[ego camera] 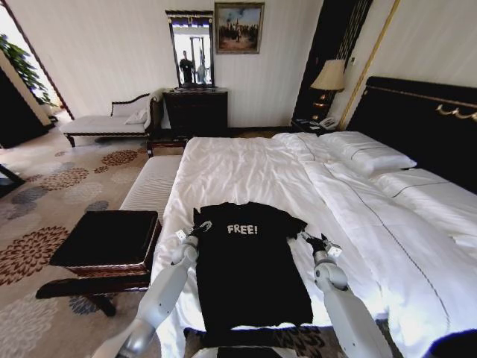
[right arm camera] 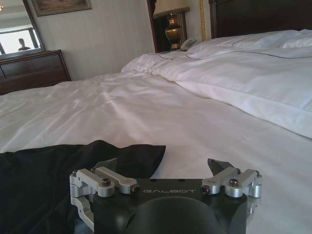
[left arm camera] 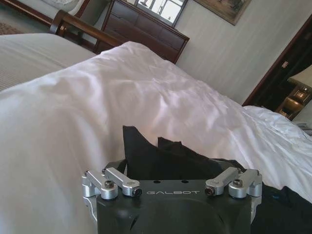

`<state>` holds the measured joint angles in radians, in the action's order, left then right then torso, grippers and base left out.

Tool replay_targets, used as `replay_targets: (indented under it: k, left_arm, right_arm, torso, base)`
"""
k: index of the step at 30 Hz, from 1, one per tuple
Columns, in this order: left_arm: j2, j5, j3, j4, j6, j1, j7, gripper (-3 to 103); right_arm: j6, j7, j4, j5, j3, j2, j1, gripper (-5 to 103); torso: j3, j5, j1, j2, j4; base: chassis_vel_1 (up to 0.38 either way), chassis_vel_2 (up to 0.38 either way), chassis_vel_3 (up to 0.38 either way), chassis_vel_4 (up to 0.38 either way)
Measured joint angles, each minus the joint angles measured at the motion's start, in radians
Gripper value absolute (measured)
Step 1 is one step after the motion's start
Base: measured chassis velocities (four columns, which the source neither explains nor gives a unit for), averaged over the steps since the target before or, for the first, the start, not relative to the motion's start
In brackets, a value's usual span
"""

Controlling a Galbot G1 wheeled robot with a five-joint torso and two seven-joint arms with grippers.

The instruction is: Fold the clothes on the bed and place them into the basket.

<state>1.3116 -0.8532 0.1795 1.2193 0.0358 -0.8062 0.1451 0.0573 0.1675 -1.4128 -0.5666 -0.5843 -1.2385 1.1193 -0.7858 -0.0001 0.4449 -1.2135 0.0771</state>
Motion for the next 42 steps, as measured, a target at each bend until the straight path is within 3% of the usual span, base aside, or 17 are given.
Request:
replay_targets:
  k: [15,18,20,23,24,28,29,34,35,37,40,42]
  left_arm:
    - [-0.039,0.019,0.013,0.027,0.001,-0.045,0.015,94]
    - [-0.029,0.019,0.013,-0.009,0.001,-0.015,0.011,80]
    - [-0.023,0.008,0.013,-0.019,0.005,-0.003,0.009,80]
    - [-0.005,-0.010,0.005,-0.048,0.018,0.025,-0.002,64]
    - [-0.005,-0.010,0.005,-0.048,0.018,0.025,-0.002,64]
    - [0.027,-0.006,0.006,-0.111,0.020,0.057,-0.004,47]
    - [0.027,-0.006,0.006,-0.111,0.020,0.057,-0.004,47]
    - [0.012,-0.006,0.017,-0.098,0.019,0.048,0.003,26]
    - [0.007,-0.003,0.017,-0.097,0.020,0.045,0.002,20]
    - [0.007,0.007,0.016,-0.105,0.020,0.046,-0.001,20]
    - [0.021,0.044,0.014,-0.128,0.013,0.056,-0.006,4]
    - [0.027,0.063,0.007,-0.128,0.011,0.059,-0.006,0]
  right_arm:
    - [-0.005,-0.001,0.013,0.011,0.008,-0.014,-0.003,100]
    - [-0.006,-0.001,0.011,0.011,0.009,-0.017,-0.002,100]
    - [-0.006,-0.002,0.008,0.011,0.009,-0.018,-0.001,100]
    - [-0.006,-0.002,0.003,0.010,0.007,-0.017,0.005,100]
    - [-0.006,-0.002,0.003,0.010,0.007,-0.017,0.005,100]
    - [-0.007,-0.001,0.001,0.007,-0.005,-0.010,0.016,100]
    - [-0.007,-0.001,0.001,0.007,-0.005,-0.010,0.016,100]
    - [-0.007,-0.001,-0.002,0.005,-0.018,-0.007,0.029,100]
    - [-0.007,-0.001,-0.001,0.004,-0.020,-0.008,0.029,100]
    - [-0.007,-0.001,0.001,0.002,-0.020,-0.009,0.029,100]
    - [-0.006,0.000,0.002,0.001,-0.011,-0.014,0.020,100]
    - [-0.006,0.002,0.002,0.000,-0.006,-0.017,0.014,100]
  torso:
    - [0.000,0.0002,0.000,0.000,-0.0001]
    - [0.000,0.0002,0.000,0.000,0.0000]
    - [0.000,0.0002,0.000,0.000,0.0001]
    - [0.000,0.0002,0.000,0.000,0.0002]
    - [0.000,0.0002,0.000,0.000,0.0002]
    - [0.000,0.0001,0.000,0.000,0.0001]
    - [0.000,0.0001,0.000,0.000,0.0001]
    - [0.000,0.0003,0.000,0.000,0.0003]
    - [0.000,0.0003,0.000,0.000,0.0000]
    - [0.000,0.0003,0.000,0.000,-0.0001]
    - [0.000,-0.0001,0.000,0.000,0.0001]
    - [0.000,0.0003,0.000,0.000,0.0000]
  base:
    - [0.000,0.000,0.000,0.000]
    - [0.000,0.000,0.000,0.000]
    - [0.000,0.000,0.000,0.000]
    - [0.000,0.000,0.000,0.000]
    - [0.000,0.000,0.000,0.000]
    - [0.000,0.000,0.000,0.000]
    - [0.000,0.000,0.000,0.000]
    - [0.000,0.000,0.000,0.000]
    - [0.000,0.000,0.000,0.000]
    - [0.000,0.000,0.000,0.000]
    - [0.000,0.000,0.000,0.000]
    - [0.000,0.000,0.000,0.000]
